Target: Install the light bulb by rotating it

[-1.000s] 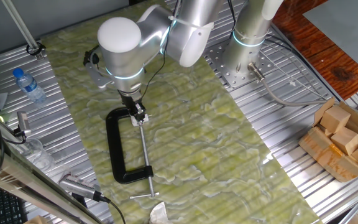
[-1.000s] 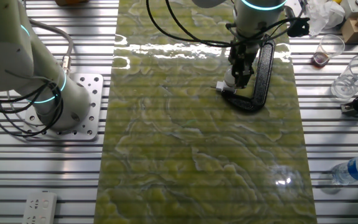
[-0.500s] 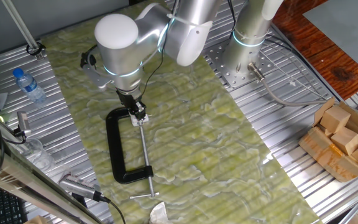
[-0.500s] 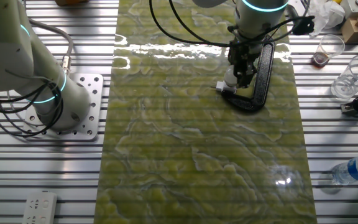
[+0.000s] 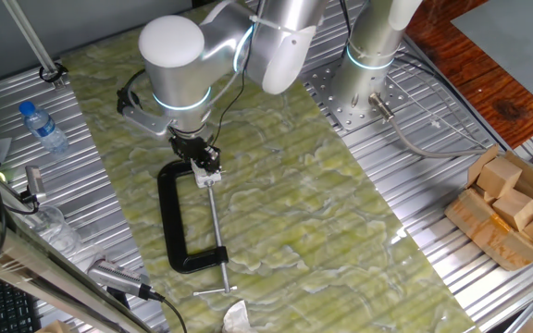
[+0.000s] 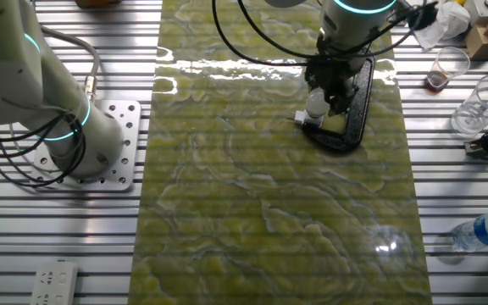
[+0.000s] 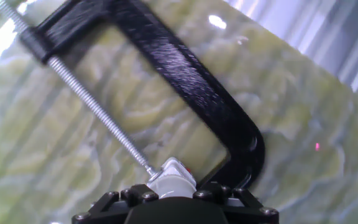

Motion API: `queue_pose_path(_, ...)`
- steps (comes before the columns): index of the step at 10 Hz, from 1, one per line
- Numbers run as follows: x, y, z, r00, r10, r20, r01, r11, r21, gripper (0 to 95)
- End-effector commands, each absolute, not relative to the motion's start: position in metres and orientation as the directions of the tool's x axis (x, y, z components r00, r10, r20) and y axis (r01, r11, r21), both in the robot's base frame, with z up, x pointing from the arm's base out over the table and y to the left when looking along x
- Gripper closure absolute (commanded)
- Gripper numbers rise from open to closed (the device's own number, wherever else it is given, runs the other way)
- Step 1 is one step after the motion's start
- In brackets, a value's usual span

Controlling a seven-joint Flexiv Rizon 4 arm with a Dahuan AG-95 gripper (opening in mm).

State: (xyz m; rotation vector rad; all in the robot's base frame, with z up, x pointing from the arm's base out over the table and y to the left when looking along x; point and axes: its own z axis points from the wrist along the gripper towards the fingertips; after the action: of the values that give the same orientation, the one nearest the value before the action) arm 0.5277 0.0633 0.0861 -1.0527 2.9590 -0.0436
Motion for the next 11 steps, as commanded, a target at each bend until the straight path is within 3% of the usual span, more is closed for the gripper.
queue_pose_path(1, 0.5280, 0.0633, 0.0925, -0.620, -0.785, 0.011, -0.785, 0.619, -0.026, 38.0)
queue_pose_path(11, 0.5280, 0.0640, 0.0971, -0.549, -0.836, -0.015, -0.836, 0.549, -0.014, 38.0)
